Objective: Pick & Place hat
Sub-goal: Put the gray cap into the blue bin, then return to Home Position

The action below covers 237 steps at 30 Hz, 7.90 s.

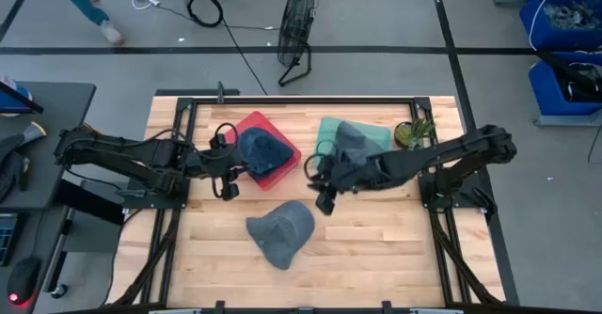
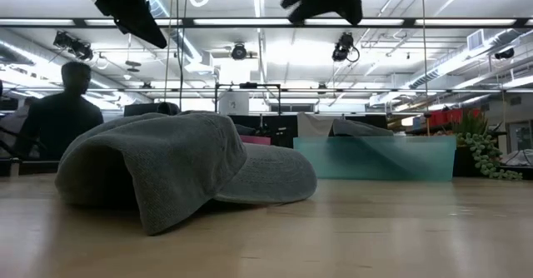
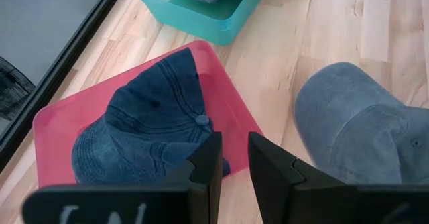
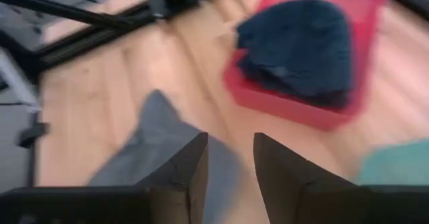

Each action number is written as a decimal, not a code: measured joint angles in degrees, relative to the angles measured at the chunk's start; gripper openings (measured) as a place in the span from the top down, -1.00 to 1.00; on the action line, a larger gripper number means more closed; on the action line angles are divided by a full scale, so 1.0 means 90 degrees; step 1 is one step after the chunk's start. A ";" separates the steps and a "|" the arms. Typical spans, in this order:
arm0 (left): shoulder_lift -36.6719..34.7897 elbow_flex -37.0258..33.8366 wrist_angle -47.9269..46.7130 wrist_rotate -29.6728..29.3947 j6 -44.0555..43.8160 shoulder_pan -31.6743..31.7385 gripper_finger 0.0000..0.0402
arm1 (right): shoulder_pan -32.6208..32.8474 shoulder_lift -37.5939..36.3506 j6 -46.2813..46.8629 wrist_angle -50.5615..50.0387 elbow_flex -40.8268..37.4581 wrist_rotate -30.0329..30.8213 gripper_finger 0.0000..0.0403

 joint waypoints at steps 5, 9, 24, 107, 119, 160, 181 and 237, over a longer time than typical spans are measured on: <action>-0.0014 0.0000 -0.0012 -0.0088 0.0001 -0.0001 0.61 | 0.0302 0.0619 0.0184 0.0690 0.0000 0.0010 0.36; -0.0033 0.0000 -0.0015 -0.0155 0.0009 0.0000 0.61 | 0.0399 0.1289 0.0153 0.1363 0.0000 -0.0089 0.22; -0.0052 0.0000 -0.0054 -0.0170 -0.0033 -0.0001 0.61 | 0.0704 0.3022 -0.0283 0.3169 0.0000 -0.0159 -0.11; -0.0051 0.0000 -0.0202 -0.0163 -0.0340 0.0000 0.61 | 0.0203 0.0256 0.2063 -0.3121 0.1141 0.3281 0.97; -0.0051 0.0000 -0.0198 -0.0163 -0.0340 -0.0002 0.61 | -0.0856 -0.0057 0.4568 -0.4784 0.0323 0.3511 0.96; -0.0058 0.0000 -0.0164 -0.0165 -0.0389 -0.0002 0.61 | -0.2234 -0.0089 0.1981 -0.2935 -0.0417 0.1992 0.66; -0.2761 -0.0059 -0.0570 -0.1472 -0.0286 -0.1022 0.61 | -0.0804 -0.1225 -0.0578 -0.3618 0.1243 0.1870 0.53; -0.5319 -0.4952 0.5366 -0.1064 0.2526 -0.1205 0.61 | -0.1396 -0.8904 -0.3166 0.2106 -0.7054 -0.1875 0.53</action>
